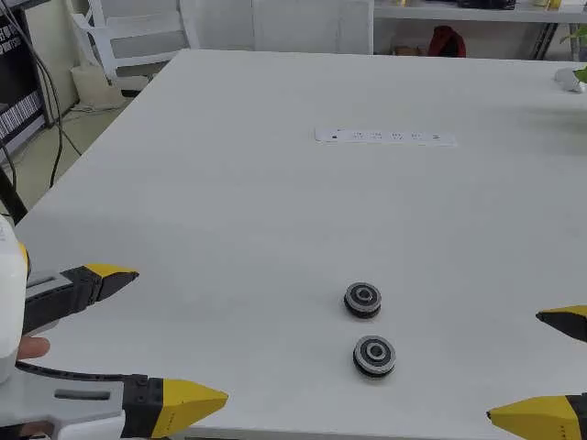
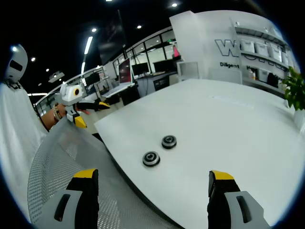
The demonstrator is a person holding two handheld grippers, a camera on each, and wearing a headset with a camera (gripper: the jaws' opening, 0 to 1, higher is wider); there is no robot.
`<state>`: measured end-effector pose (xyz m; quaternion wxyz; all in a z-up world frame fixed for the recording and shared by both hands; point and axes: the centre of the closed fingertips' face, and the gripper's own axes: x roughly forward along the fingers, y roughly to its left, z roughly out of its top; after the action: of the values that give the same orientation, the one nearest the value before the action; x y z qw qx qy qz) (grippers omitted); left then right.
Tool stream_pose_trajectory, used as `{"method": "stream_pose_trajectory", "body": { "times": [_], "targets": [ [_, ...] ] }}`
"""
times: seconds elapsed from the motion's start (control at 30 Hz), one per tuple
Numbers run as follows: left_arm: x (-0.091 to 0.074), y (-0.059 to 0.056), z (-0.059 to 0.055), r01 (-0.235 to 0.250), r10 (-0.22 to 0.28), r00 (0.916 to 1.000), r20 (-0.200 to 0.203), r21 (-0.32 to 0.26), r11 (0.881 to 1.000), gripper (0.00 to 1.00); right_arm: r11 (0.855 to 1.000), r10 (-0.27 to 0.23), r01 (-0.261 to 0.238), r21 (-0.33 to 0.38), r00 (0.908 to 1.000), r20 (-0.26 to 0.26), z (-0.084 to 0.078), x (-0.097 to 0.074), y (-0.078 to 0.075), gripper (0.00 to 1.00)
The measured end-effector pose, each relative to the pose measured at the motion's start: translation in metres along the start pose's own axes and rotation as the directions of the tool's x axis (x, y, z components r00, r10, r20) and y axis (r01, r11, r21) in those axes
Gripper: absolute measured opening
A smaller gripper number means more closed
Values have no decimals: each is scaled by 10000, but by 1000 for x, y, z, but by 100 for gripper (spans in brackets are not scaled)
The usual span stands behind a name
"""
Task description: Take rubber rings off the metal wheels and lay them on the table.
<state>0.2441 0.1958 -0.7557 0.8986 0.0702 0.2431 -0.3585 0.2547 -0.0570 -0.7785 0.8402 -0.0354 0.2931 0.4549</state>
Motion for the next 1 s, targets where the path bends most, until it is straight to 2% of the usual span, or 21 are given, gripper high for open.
{"method": "stream_pose_trajectory", "body": {
  "times": [0.13, 0.67, 0.83, 1.0],
  "targets": [
    [0, 0, 0, -12, 13, 10000, 56, -83, 10000, 100, 10000, 39, -39, -48, 10000, 42, 3, -1, 1, 96],
    [-2, 2, -1, -70, 78, 9998, 189, -437, 9990, 100, 9999, -101, 102, -80, 9999, 128, 4, -6, 2, 99],
    [-2, 2, 0, 12, 11, 9994, 345, -657, 9978, 100, 9998, -165, 167, -68, 9997, 201, 4, -7, 2, 99],
    [-3, 3, 2, -74, 99, 9991, 413, -617, 9981, 100, 9997, -248, 249, 0, 9991, 342, 5, -9, 0, 99]
  ]
}}
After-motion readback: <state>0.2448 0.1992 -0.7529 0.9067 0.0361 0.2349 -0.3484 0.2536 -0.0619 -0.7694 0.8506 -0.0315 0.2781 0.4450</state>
